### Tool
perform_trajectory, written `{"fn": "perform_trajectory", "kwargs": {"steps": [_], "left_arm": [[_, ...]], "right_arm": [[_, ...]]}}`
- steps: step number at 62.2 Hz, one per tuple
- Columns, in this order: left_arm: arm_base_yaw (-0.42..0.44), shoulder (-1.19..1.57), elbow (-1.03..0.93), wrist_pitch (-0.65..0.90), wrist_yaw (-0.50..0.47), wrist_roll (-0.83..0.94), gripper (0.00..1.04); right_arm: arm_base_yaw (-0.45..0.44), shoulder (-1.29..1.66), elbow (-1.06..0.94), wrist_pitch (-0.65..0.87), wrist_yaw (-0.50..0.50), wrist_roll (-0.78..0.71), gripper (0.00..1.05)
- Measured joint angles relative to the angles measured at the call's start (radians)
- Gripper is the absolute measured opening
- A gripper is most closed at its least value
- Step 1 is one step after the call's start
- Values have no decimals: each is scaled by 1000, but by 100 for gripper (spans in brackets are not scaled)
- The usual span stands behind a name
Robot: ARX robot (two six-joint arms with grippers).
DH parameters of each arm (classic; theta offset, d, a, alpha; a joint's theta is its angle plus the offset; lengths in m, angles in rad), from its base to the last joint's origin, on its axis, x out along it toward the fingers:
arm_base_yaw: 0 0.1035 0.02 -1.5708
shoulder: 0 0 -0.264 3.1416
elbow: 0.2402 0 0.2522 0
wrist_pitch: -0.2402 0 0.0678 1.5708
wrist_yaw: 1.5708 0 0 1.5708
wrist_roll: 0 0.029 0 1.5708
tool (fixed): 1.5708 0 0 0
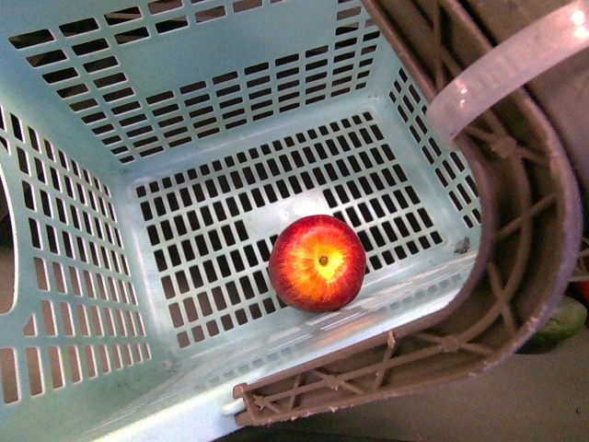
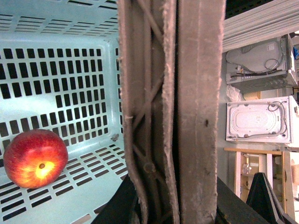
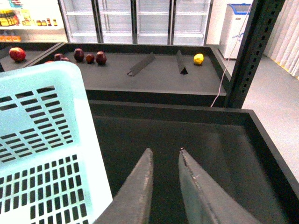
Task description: Pick apple with right arm and hold basket with left
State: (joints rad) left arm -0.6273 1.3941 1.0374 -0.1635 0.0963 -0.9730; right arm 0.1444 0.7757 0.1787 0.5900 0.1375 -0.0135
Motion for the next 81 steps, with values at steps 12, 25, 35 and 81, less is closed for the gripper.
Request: {"fn": "perform_trajectory", "kwargs": {"steps": [12, 25, 35, 81], "left_arm": [[0, 0, 0, 0, 1, 0, 18], [0, 0, 0, 0, -2, 0, 18], [0, 0, 0, 0, 3, -1, 18], [0, 0, 0, 0, 0, 0, 18]], "right_arm": [[-45, -105, -65, -42, -40, 3, 2], [-140, -222, -111, -112, -135, 3, 2], [-141, -296, -134, -164, -135, 3, 2], [-141, -552, -161, -365, -135, 4, 2]]}}
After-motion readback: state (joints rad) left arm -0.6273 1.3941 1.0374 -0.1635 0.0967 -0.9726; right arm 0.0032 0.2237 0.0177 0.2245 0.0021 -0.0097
